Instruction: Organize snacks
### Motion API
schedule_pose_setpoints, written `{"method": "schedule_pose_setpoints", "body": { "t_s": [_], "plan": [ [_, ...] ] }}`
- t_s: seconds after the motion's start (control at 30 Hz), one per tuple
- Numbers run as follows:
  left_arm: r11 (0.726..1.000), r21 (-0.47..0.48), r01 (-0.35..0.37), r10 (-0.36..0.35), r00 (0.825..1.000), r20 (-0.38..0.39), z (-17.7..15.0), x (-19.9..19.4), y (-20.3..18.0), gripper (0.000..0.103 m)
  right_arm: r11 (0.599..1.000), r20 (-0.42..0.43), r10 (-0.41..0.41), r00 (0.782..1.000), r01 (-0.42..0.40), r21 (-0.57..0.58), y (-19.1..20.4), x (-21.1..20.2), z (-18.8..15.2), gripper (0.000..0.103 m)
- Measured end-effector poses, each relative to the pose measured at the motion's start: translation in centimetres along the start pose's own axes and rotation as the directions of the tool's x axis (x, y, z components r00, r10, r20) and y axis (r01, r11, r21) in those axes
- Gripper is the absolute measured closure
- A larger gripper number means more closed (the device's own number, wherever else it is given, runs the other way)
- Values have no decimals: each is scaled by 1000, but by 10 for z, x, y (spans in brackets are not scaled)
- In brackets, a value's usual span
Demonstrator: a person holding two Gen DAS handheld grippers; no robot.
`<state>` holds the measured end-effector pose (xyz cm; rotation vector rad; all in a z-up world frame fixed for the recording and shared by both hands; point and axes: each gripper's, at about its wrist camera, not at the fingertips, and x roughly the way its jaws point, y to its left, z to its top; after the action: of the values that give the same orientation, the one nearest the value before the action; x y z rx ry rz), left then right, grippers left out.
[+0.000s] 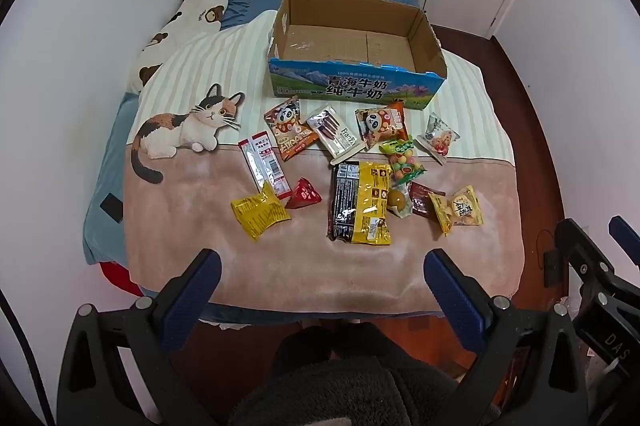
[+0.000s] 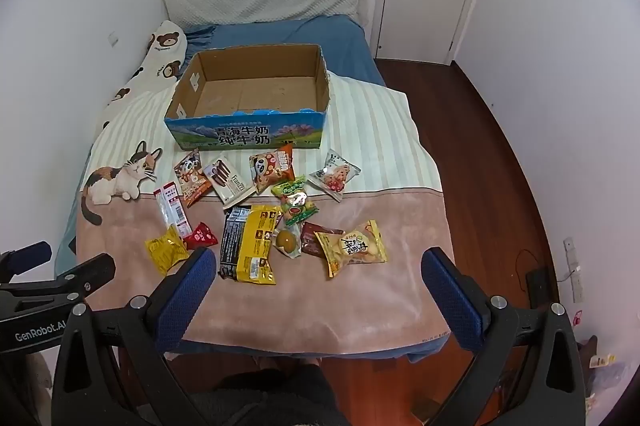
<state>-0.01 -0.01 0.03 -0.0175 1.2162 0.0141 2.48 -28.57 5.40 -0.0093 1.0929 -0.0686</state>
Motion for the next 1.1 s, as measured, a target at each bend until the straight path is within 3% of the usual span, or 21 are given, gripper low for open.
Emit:
{"method": "schedule_pose_setpoints", "body": {
  "t_s": [1.1],
  "plan": [
    [1000,-5,19,-19,1000,-3,-1,-2,-2,0,1000,-15,10,1000,-10,5,3,-1,-8,0]
  ]
}}
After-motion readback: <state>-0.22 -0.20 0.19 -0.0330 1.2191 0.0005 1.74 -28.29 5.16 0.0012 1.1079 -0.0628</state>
